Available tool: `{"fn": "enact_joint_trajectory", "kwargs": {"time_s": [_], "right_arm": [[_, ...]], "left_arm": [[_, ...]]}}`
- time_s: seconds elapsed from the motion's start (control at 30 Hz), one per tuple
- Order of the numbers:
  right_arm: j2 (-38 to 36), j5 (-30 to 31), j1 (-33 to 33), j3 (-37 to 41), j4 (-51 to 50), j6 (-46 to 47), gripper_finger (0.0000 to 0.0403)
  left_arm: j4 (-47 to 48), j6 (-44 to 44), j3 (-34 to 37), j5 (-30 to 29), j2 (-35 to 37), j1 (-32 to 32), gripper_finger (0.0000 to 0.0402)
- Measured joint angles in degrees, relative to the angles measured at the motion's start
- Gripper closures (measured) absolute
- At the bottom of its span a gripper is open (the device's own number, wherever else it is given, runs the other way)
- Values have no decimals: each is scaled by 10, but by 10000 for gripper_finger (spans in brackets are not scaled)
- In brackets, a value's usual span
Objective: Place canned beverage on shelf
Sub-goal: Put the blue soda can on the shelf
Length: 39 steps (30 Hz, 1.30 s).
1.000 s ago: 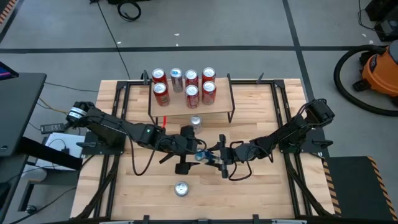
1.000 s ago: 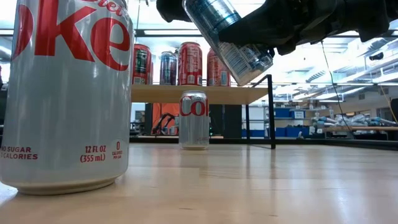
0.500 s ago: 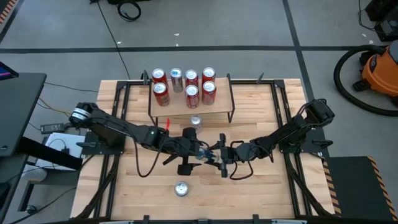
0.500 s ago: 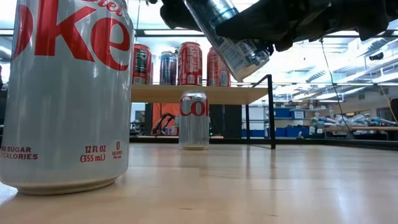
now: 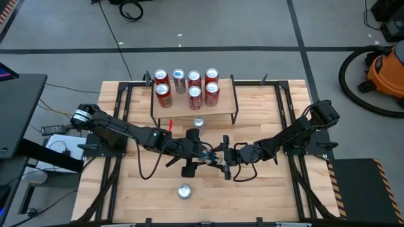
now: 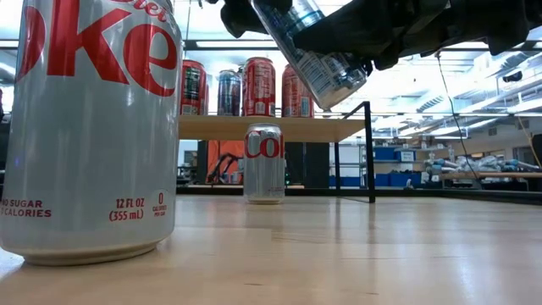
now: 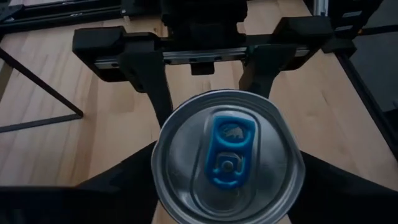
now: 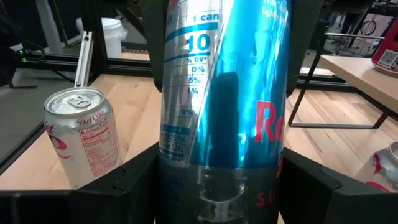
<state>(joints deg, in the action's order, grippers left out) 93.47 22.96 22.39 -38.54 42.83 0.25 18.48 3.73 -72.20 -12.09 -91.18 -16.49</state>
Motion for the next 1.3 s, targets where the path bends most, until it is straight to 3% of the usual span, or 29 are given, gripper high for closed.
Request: {"fn": "enact_joint_trajectory", "kwargs": {"time_s": [0.2, 0.63, 0.83, 0.97, 1.1, 1.3], "right_arm": [[0, 0, 0, 0, 1, 16, 142], [0, 1, 0, 0, 2, 28, 91], [-42, 0, 0, 0, -35, 30, 63], [-98, -1, 5, 0, -98, 40, 51], [-144, 0, 14, -1, -160, 48, 50], [-131, 10, 20, 15, -180, 84, 50]], "left_arm": [[1, 0, 0, 25, 1, 9, 165], [9, 1, 0, 31, 1, 22, 155], [37, 6, 0, 29, 2, 26, 156], [86, 15, -8, 28, 15, 37, 156], [186, 28, -62, 28, 21, 50, 156], [373, 29, -166, 34, 19, 67, 156]]}}
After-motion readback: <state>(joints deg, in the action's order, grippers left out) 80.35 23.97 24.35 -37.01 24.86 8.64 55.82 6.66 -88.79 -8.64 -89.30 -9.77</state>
